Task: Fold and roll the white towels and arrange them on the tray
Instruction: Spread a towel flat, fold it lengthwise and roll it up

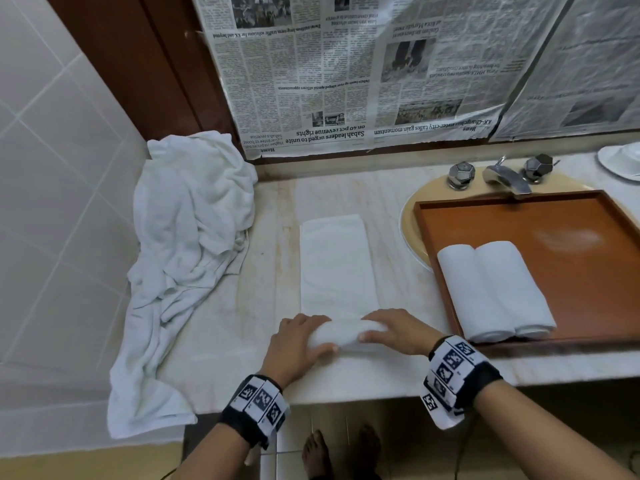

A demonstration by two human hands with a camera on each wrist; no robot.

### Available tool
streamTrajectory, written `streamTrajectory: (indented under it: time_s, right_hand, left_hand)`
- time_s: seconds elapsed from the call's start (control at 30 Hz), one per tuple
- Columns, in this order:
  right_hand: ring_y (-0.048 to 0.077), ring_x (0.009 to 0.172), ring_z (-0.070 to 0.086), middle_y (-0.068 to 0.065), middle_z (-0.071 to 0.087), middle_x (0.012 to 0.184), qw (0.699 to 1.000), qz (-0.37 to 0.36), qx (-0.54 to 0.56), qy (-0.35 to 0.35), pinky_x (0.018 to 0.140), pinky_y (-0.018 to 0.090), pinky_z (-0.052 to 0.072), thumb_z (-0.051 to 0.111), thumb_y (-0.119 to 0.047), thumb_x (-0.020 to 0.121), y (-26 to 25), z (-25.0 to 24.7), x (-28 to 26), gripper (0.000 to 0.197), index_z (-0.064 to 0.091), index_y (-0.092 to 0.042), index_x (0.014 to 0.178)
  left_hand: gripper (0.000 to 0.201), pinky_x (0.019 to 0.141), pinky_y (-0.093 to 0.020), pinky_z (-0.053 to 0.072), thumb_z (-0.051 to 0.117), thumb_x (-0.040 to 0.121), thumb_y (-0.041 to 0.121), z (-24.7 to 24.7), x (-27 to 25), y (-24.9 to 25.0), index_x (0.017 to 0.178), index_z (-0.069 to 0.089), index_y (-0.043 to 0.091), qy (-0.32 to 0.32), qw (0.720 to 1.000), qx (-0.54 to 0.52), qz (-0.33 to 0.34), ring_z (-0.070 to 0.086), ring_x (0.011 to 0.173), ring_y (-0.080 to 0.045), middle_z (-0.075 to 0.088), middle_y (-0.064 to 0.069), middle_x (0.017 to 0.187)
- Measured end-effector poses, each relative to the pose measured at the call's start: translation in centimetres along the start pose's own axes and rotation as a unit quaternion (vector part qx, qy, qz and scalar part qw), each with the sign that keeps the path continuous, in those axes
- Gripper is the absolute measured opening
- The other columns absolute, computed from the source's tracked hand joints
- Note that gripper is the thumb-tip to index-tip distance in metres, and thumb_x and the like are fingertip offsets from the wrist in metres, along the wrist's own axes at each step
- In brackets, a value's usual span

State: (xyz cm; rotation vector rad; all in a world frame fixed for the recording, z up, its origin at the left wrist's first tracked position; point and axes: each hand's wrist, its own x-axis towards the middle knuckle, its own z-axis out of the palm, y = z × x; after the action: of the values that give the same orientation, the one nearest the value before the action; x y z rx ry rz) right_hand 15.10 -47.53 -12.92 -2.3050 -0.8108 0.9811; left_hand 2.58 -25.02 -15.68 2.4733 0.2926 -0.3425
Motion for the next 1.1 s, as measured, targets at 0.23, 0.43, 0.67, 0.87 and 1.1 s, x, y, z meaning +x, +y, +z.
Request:
streamTrajectory:
  time_s: [0.23,0.43,0.67,0.87,1.1]
  right_hand:
    - [0.026,0.138,0.03,0.006,0.034,0.152,0.972,-0.059,-0.145,0.175,0.11,0.035,0.037,0.057,-0.041,0.096,-0.7,3.8,-0.9,0.063,0.036,-0.015,0.149]
    - [0.021,0.126,0.039,0.001,0.046,0.141,0.987,-0.003,-0.08,0.139,0.105,0.027,0.033,0.062,-0.045,0.092,-0.7,2.5,0.8,0.064,0.04,-0.019,0.147]
    - [0.018,0.134,0.04,-0.001,0.047,0.145,0.995,0.019,-0.026,0.1,0.111,0.026,0.029,0.062,-0.052,0.09,-0.3,1.8,-0.9,0.065,0.048,-0.018,0.144]
    - [0.031,0.134,0.037,0.007,0.044,0.143,0.964,-0.077,-0.207,0.151,0.104,0.043,0.046,0.066,-0.044,0.083,0.0,5.6,-2.0,0.073,0.042,-0.012,0.144]
    - [0.015,0.114,0.049,-0.005,0.057,0.123,0.997,-0.005,-0.063,0.044,0.095,0.029,0.039,0.072,-0.053,0.081,-0.7,1.3,0.4,0.056,0.058,-0.024,0.127]
  left_hand:
    - [0.05,0.091,-0.022,0.04,0.068,0.085,0.059,-2.2,1.9,0.8,0.127,0.061,0.032,-0.052,0.988,-0.142,-0.039,0.057,0.115,-0.011,0.063,0.011,0.122]
    - [0.076,0.097,-0.042,0.044,0.06,0.08,0.073,-0.5,0.5,0.4,0.145,0.034,0.043,0.056,0.997,0.056,0.008,0.039,0.125,-0.018,0.032,0.011,0.143]
    - [0.075,0.104,-0.04,0.043,0.066,0.075,0.072,-1.4,0.8,-0.2,0.14,0.049,0.038,-0.059,0.997,-0.038,-0.026,0.049,0.124,-0.016,0.05,0.007,0.132]
    - [0.062,0.106,-0.027,0.036,0.065,0.087,0.059,-1.8,0.6,0.2,0.141,0.053,0.032,-0.073,0.993,-0.084,-0.03,0.05,0.129,-0.016,0.056,0.004,0.139]
    - [0.075,0.105,-0.036,0.042,0.046,0.086,0.077,-1.4,-0.6,1.2,0.148,0.039,0.036,-0.059,0.994,-0.047,-0.075,0.05,0.124,-0.019,0.043,0.002,0.135]
